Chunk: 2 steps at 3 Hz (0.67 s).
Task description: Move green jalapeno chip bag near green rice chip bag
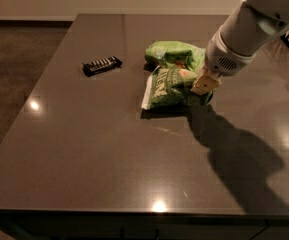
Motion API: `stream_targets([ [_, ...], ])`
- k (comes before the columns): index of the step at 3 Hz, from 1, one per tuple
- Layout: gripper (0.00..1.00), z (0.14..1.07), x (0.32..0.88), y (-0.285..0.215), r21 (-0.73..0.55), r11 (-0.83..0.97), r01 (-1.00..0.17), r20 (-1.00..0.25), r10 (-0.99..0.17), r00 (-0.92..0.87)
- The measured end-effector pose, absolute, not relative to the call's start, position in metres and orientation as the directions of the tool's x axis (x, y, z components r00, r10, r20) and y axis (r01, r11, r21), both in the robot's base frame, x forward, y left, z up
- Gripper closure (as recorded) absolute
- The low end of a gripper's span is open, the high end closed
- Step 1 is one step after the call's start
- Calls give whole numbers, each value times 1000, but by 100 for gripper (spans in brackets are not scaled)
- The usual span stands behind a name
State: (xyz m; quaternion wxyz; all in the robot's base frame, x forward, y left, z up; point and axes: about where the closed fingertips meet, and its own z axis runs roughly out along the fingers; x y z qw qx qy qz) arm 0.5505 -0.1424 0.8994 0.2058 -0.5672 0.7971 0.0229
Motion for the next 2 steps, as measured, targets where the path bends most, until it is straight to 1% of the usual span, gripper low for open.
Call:
stream_targets([
  [1,83,897,565,-163,-212,428,-879,-338,-876,-345],
  [2,59,895,571,-172,-213,474,-855,-335,-857,-392],
])
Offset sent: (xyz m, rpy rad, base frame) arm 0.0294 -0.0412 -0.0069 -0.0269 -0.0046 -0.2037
